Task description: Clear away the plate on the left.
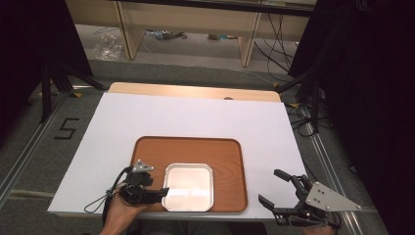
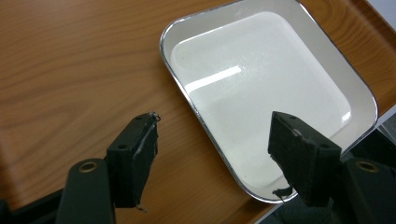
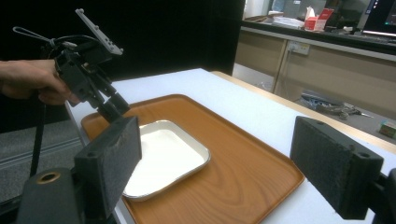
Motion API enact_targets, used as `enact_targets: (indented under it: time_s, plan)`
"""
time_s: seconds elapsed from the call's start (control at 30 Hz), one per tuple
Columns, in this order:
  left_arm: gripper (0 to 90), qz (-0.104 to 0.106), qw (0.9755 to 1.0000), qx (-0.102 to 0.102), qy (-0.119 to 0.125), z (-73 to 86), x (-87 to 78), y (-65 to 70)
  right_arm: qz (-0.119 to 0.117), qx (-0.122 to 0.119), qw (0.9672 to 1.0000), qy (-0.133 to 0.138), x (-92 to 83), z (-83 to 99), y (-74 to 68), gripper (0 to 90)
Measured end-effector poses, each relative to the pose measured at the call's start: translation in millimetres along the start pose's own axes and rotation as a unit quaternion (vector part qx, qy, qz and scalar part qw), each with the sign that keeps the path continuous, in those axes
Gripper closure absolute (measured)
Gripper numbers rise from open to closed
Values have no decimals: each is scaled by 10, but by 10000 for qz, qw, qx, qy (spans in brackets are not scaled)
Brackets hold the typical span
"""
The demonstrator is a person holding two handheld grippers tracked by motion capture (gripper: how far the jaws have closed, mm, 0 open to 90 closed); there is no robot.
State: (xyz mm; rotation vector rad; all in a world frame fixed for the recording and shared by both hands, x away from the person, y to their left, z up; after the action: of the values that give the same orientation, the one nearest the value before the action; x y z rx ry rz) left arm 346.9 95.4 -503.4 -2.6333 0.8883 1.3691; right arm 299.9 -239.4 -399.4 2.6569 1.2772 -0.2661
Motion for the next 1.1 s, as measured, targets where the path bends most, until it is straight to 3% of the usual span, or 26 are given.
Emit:
enact_targets:
  time_s: [0.2, 0.5, 0.53, 0.7, 0.87, 1.1]
  plan:
    - [307, -11, 9998, 86, 171, -36, -94, -28, -2, -8, 10000, -1, -4, 0, 2, 173]
    - [219, 198, 9981, 232, 539, -104, -180, 6, 3, -22, 10000, 29, 0, -4, 7, 173]
    - [206, 185, 9973, 185, 685, -125, -183, 25, 2, -19, 10000, 11, -3, -3, 5, 173]
    - [171, 177, 9950, 288, 939, -162, -240, 55, -5, -13, 10000, 23, -4, -5, 5, 173]
    - [164, 118, 9898, 262, 1394, -224, -335, 84, -7, 1, 10000, 21, -6, -5, 3, 173]
    - [164, 101, 9864, 347, 1602, -237, -410, 113, 3, -15, 10000, 7, -5, -2, 7, 173]
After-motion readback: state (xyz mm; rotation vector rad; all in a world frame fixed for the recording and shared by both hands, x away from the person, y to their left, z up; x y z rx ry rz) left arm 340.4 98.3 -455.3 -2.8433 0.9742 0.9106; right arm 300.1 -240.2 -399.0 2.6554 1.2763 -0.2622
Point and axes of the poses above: each handheld gripper's, and its own axes: x roughly forward along the jaws, z roughly out of its underside, y roughly to its right, the point moved 8 cm from there along x, roughly forward along the jaws, and after that the axes turned 2 degrees about -y, right-handed, at the moved point
